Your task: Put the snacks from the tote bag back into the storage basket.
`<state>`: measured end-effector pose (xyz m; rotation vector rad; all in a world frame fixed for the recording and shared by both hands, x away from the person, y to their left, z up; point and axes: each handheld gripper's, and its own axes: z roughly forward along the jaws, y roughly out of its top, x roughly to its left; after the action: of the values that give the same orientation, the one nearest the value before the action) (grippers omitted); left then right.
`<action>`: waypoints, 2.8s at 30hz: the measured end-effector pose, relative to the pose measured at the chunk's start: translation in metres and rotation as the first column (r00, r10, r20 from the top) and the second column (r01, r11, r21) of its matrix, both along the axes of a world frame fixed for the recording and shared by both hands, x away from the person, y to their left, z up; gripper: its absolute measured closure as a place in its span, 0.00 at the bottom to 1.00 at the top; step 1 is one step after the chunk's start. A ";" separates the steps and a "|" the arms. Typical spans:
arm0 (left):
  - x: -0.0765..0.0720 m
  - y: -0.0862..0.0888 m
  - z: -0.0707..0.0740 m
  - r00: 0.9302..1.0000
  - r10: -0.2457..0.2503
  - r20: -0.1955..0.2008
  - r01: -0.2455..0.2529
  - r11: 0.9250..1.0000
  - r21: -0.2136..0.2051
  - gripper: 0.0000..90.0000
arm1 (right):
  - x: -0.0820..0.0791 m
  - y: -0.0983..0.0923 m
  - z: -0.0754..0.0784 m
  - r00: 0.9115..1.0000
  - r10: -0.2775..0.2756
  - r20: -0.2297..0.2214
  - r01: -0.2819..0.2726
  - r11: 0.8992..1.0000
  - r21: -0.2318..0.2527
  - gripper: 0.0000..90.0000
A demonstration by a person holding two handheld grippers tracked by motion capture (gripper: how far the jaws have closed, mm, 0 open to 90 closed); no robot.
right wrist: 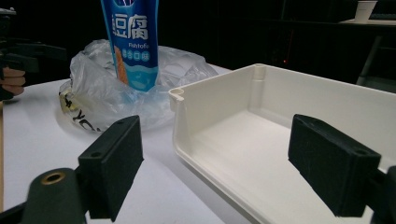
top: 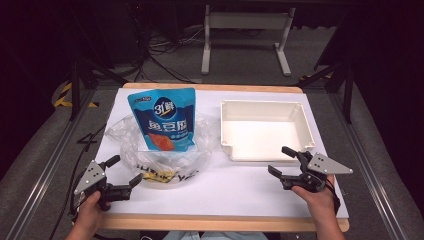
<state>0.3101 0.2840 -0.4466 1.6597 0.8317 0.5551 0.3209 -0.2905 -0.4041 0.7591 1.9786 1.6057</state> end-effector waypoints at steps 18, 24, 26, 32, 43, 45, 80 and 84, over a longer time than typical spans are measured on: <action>0.000 0.000 0.000 1.000 0.004 -0.004 -0.004 1.000 0.013 0.00 | 0.001 0.000 0.008 0.999 -0.046 -0.004 0.046 0.999 0.001 0.26; 0.001 0.000 -0.001 1.000 0.012 -0.005 -0.012 1.000 0.011 0.00 | 0.001 0.005 0.018 0.998 -0.046 -0.030 0.045 0.998 -0.035 0.25; 0.001 0.000 -0.001 1.000 0.014 -0.006 -0.014 1.000 0.016 0.00 | 0.001 0.006 0.025 0.999 -0.028 -0.027 0.028 0.999 -0.023 0.26; 0.001 0.000 -0.001 1.000 0.017 -0.007 -0.017 1.000 0.010 0.00 | 0.000 0.011 0.045 0.999 0.009 -0.049 -0.011 0.999 -0.040 0.26; 0.001 0.001 -0.001 1.000 0.015 -0.008 -0.015 1.000 0.016 0.00 | 0.007 0.022 0.071 0.998 0.037 -0.056 -0.042 0.995 -0.088 0.18; 0.001 0.001 -0.001 1.000 0.012 -0.005 -0.012 1.000 0.011 0.00 | 0.008 0.023 0.073 0.998 0.032 -0.059 -0.036 0.996 -0.080 0.18; 0.001 0.000 -0.001 1.000 0.008 -0.005 -0.008 1.000 0.011 0.00 | 0.064 0.082 0.101 0.987 0.147 -0.070 -0.152 0.986 -0.065 0.14; 0.001 0.000 -0.001 1.000 0.007 -0.005 -0.007 1.000 0.008 0.00 | 0.071 0.094 0.103 0.983 0.169 -0.075 -0.174 0.982 -0.073 0.14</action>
<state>0.3112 0.2839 -0.4472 1.6660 0.8402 0.5602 0.3916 -0.1968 -0.3014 0.6354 2.1958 1.6042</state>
